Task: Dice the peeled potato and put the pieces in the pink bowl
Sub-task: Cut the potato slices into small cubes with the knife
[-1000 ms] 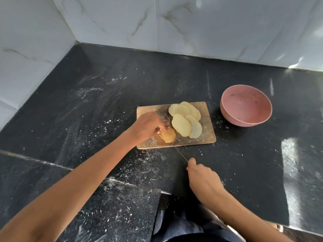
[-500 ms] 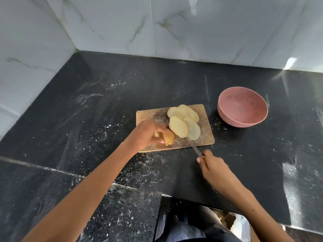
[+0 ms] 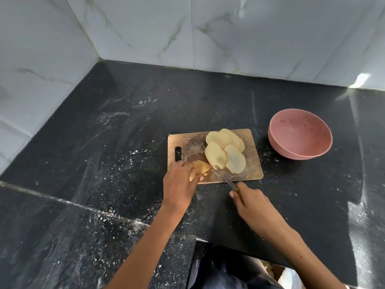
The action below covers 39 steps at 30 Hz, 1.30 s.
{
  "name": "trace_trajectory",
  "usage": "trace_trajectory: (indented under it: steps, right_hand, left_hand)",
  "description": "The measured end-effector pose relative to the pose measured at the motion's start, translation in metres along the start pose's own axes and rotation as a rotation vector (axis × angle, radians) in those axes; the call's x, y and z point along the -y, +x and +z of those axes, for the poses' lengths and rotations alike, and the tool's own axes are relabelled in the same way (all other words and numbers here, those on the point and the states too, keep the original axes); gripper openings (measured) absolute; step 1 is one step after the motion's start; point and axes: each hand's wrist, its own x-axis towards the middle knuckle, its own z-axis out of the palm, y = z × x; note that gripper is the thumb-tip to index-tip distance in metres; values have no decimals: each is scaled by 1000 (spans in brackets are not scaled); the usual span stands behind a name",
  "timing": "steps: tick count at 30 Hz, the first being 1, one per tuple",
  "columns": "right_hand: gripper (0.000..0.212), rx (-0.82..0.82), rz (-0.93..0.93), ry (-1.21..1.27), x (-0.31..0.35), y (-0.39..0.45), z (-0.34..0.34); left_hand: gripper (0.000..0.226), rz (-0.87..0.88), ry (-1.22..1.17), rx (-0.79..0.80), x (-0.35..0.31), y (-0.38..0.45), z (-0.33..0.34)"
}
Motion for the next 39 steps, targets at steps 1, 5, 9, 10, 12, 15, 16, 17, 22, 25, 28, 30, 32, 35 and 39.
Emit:
trace_trajectory:
  steps: [1,5,9,10,12,15,16,17,22,25,28,30,32,35,39]
  right_hand:
    - [23,-2,-8,-12,3,2,0]
    - [20,-22,-17,-66,12,16,1]
    - [18,-29,-7,-136,15,31,3]
    - [18,-29,5,-152,14,33,3]
    - [15,-39,24,-173,13,36,3]
    - [15,-53,34,-176,14,41,1]
    - [15,-52,31,-165,14,41,1]
    - [16,-54,25,-148,15,42,1]
    - [20,-102,-52,-4,14,44,8]
    - [24,-105,-72,28,12,47,13]
    - [26,-101,-85,27,12,49,15]
    - [26,-82,-85,36,14,48,16]
    - [26,-46,-77,35,15,48,18]
    - [25,-15,-54,24,18,47,22]
    - [25,-12,-53,36,17,49,23]
  left_hand:
    - [34,8,-45,-6,0,0,2]
    - [34,47,-172,-29,-3,-4,17]
    - [28,38,-211,-83,-5,-5,24]
    - [27,50,-201,-84,-5,-4,24]
    - [25,94,-194,-101,-2,-3,24]
    - [24,149,-215,-111,3,0,23]
    - [24,154,-215,-113,4,1,23]
    - [23,154,-215,-115,4,1,23]
    - [24,143,-263,-105,5,3,24]
    - [27,203,-275,-92,13,7,21]
    - [29,268,-297,-82,23,12,18]
    - [29,274,-308,-90,25,11,18]
    - [26,250,-301,-120,21,7,22]
    - [25,172,-294,-153,13,0,27]
    - [26,120,-285,-183,9,-3,31]
